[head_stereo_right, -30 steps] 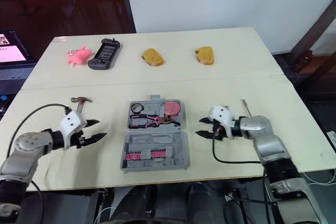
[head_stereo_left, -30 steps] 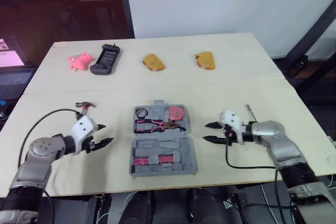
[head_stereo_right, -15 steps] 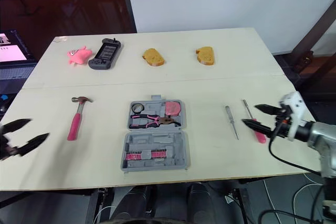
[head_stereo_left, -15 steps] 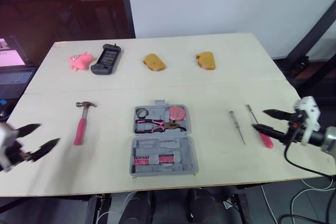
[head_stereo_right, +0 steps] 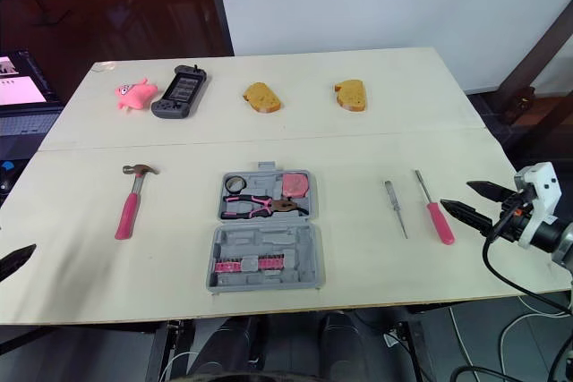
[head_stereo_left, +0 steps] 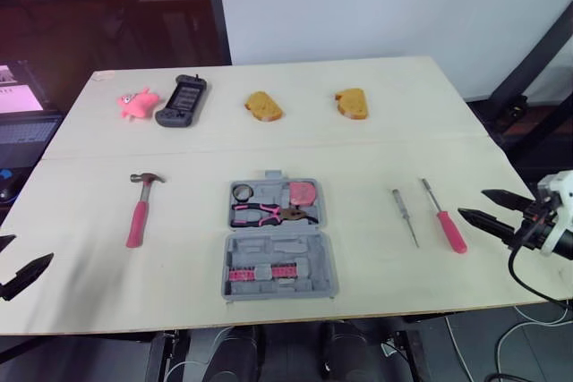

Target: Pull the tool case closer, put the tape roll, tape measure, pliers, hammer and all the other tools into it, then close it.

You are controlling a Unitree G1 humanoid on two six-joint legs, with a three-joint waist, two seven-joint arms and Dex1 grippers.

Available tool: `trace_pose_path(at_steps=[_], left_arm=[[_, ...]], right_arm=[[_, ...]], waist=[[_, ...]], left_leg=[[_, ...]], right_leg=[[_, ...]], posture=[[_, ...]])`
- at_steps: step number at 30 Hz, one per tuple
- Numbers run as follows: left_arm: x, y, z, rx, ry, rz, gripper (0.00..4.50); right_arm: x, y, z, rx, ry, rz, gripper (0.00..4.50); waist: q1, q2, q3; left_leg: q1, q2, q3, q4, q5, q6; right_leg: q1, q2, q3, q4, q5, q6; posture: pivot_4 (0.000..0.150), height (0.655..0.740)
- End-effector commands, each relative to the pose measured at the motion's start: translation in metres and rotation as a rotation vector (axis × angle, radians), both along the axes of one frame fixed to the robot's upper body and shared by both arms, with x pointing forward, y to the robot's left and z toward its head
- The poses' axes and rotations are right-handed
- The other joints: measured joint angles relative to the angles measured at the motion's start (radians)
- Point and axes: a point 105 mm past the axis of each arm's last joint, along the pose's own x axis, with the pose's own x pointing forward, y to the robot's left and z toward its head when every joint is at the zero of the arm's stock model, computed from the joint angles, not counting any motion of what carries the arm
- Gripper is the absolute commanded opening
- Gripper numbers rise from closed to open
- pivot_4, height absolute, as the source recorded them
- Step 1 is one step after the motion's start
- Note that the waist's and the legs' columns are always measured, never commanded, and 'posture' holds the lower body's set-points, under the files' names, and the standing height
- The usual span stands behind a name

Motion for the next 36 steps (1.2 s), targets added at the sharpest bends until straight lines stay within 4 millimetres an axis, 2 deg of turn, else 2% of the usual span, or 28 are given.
trace_pose_path(at_steps=[1,3,4,6,8,9,13,18,22,25,29,32,36], left_arm=[[0.010,-0.008,0.020,0.032,-0.024,-0.073,4.50],[0.014,-0.010,0.024,0.039,-0.015,-0.098,4.50],[0.015,-0.010,0.026,0.045,-0.013,-0.108,4.50],[0.018,-0.013,0.030,0.060,-0.008,-0.133,4.50],[0.023,-0.024,0.036,0.061,-0.004,-0.189,4.50],[0.025,-0.029,0.038,0.071,0.001,-0.217,4.50],[0.036,-0.051,0.047,0.072,-0.001,-0.300,4.50],[0.047,-0.088,0.051,0.058,0.034,-0.416,4.50],[0.050,-0.110,0.058,0.065,0.052,-0.492,4.50],[0.055,-0.150,0.071,0.055,0.070,-0.648,4.50],[0.061,-0.185,0.083,0.063,0.090,-0.786,4.50],[0.066,-0.217,0.095,0.066,0.091,-0.908,4.50],[0.075,-0.256,0.113,0.038,0.058,-1.036,4.50]], right_arm=[[-0.001,-0.001,0.018,-0.069,-0.056,0.021,4.48],[0.000,0.006,0.019,-0.087,-0.061,0.050,4.48],[0.001,0.008,0.020,-0.084,-0.064,0.058,4.48],[0.003,0.012,0.024,-0.059,-0.046,0.065,4.48],[0.004,0.021,0.030,-0.056,-0.028,0.103,4.48],[0.004,0.026,0.033,-0.065,-0.020,0.124,4.48],[0.003,0.047,0.053,-0.091,-0.031,0.215,4.48],[-0.004,0.082,0.081,-0.128,-0.048,0.359,4.48],[-0.010,0.097,0.087,-0.163,-0.031,0.413,4.48],[-0.022,0.116,0.086,-0.237,-0.047,0.461,4.48],[-0.031,0.126,0.084,-0.260,-0.062,0.428,4.48],[-0.040,0.124,0.077,-0.281,-0.030,0.363,4.48],[-0.053,0.111,0.069,-0.254,0.037,0.224,4.48]], waist=[[0.000,0.000,0.000],[-0.012,0.000,0.000],[-0.021,0.000,0.000],[-0.039,0.001,0.000],[-0.040,0.003,0.001],[-0.032,0.004,0.002],[-0.008,0.006,0.003],[-0.001,0.007,0.004],[0.000,0.005,0.004],[0.006,0.005,0.004],[0.017,0.005,0.004],[0.027,0.004,0.005],[0.026,0.003,0.006]], left_leg=[[0.000,0.000,0.000,0.000,0.000,0.000],[-0.001,-0.002,-0.003,-0.001,0.000,0.000],[-0.003,-0.011,-0.014,-0.001,0.001,0.001],[-0.003,-0.026,-0.034,0.000,0.004,0.006],[-0.003,-0.043,-0.056,-0.001,0.005,0.008],[-0.002,-0.043,-0.053,0.002,0.005,0.007],[-0.007,-0.038,-0.047,-0.001,0.004,0.007],[-0.012,-0.035,-0.038,0.001,0.004,0.006],[-0.013,-0.035,-0.035,0.001,0.004,0.006],[-0.013,-0.035,-0.034,0.001,0.004,0.006],[-0.013,-0.035,-0.033,0.001,0.004,0.006],[-0.014,-0.035,-0.033,0.002,0.004,0.006],[-0.014,-0.036,-0.033,0.003,0.005,0.006]], right_leg=[[0.000,0.000,0.000,0.000,0.000,0.000],[0.002,-0.002,-0.002,0.000,0.000,0.000],[0.006,-0.015,-0.019,0.005,-0.004,0.006],[0.013,-0.027,-0.038,0.010,-0.015,0.014],[0.017,-0.036,-0.046,0.019,-0.023,0.022],[0.010,-0.035,-0.041,0.023,-0.026,0.022],[0.003,-0.032,-0.036,0.024,-0.023,0.014],[-0.003,-0.031,-0.030,0.024,-0.022,0.013],[-0.003,-0.031,-0.028,0.021,-0.021,0.014],[-0.004,-0.031,-0.027,0.021,-0.021,0.014],[-0.004,-0.031,-0.027,0.021,-0.021,0.013],[-0.004,-0.030,-0.027,0.021,-0.020,0.014],[-0.003,-0.030,-0.027,0.021,-0.019,0.015]], posture=[[0.150,0.7400],[0.150,0.7400],[0.150,0.7400],[0.150,0.7400],[0.150,0.7400],[0.150,0.7400],[0.150,0.7400],[0.150,0.7400],[0.150,0.7400],[0.150,0.7400],[0.150,0.7400],[0.150,0.7400],[0.150,0.7400]])
